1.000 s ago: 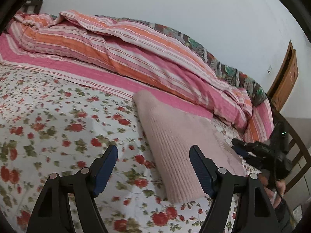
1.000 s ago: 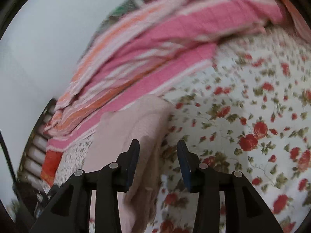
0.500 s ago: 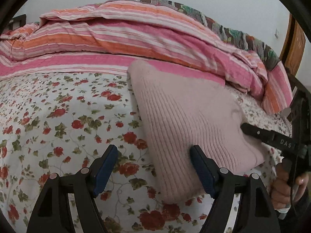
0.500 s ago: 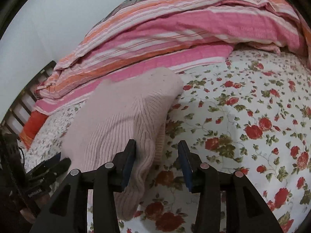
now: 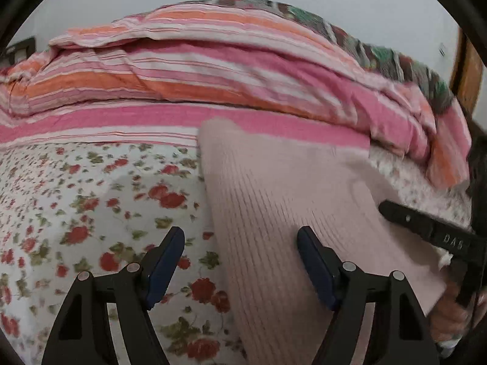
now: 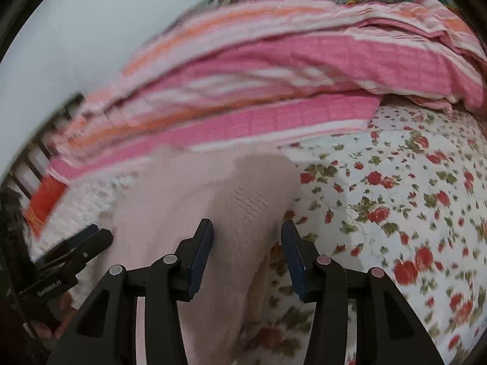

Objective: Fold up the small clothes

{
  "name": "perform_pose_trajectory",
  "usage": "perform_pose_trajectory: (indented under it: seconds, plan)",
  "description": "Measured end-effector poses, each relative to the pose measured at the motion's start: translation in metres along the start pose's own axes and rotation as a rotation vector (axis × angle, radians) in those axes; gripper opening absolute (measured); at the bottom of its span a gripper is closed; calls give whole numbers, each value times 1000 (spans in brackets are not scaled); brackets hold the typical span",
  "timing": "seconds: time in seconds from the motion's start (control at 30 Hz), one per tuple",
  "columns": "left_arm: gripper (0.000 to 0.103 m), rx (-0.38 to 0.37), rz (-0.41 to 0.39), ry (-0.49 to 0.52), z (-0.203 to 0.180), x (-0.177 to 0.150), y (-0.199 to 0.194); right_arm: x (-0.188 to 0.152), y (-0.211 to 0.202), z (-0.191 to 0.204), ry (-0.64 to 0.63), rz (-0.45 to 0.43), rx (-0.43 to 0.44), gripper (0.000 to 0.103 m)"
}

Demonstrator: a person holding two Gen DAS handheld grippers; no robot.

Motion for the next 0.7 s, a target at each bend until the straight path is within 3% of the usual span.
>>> perform_pose_trajectory:
  seconds: [0.07,0.17,0.37,0.7]
  plan:
    - [76,-8,0,-1,-1,1,0,-6,10,-7,2,-10,-26,55]
    - [78,-5,1,-5,0,0,2,-7,11,-13,29,-11,-42,55]
    - [78,4,-3,-2,-1,-1,1,-12,8,-2,-43,-69,-174,55]
    - [78,-1,-6,-9,1,-2,2,-13,8,-6,-19,-68,-129,60]
Point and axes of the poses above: each gripper's, at about its wrist camera, not at the fingertips, and y roughly the way its jaws point, z to its left, x to its top, the point moved 7 cm from there along y, roughly the way its jaws point, and after that the axes turned 11 degrees about z, right-handed, at the moved point
